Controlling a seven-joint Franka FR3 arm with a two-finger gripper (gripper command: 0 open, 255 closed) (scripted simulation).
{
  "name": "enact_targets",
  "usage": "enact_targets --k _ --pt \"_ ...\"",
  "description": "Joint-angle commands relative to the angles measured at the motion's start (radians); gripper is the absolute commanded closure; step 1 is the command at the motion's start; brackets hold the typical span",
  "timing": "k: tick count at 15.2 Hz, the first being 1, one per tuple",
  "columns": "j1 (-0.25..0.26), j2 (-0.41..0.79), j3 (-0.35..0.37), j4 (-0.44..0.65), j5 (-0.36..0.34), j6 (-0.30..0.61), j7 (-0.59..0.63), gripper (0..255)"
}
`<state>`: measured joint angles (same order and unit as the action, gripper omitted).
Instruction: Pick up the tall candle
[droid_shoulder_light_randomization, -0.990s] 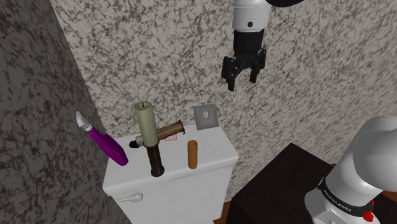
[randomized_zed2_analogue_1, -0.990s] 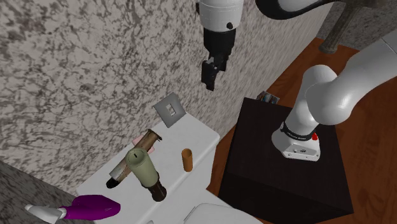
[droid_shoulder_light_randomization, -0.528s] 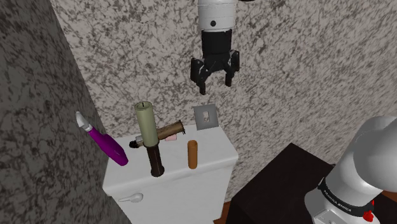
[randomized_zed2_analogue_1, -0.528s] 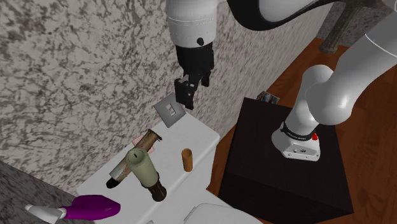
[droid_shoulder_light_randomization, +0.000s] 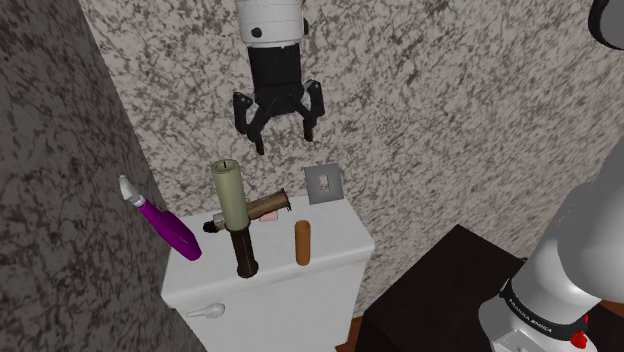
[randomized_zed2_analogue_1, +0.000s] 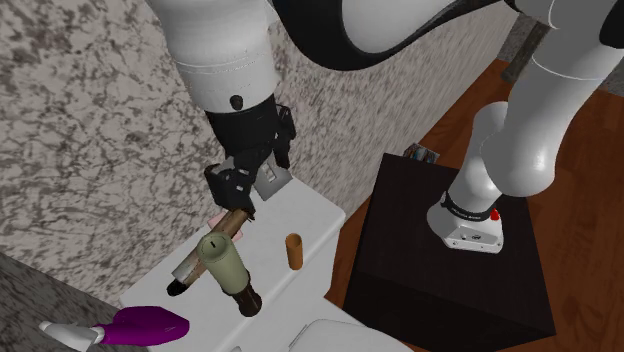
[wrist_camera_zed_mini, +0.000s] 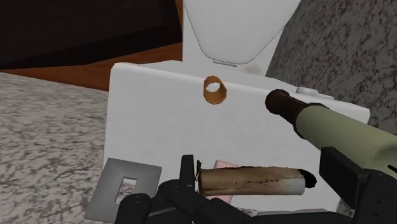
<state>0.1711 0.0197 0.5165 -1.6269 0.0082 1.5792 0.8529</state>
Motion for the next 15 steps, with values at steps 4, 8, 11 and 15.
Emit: enact_targets --k 4,8,11,15 --pt "0.091 0.235 0.047 0.270 -0.098 -0.069 0.138 0" --pt "0.192 0.411 0.049 0.510 -0.173 -0.153 0.206 0" --pt "0.176 0.391 0.048 0.439 -0.163 -0.101 0.203 0" --pt "0.157 0.370 0.048 0.346 -0.153 -0.028 0.199 0"
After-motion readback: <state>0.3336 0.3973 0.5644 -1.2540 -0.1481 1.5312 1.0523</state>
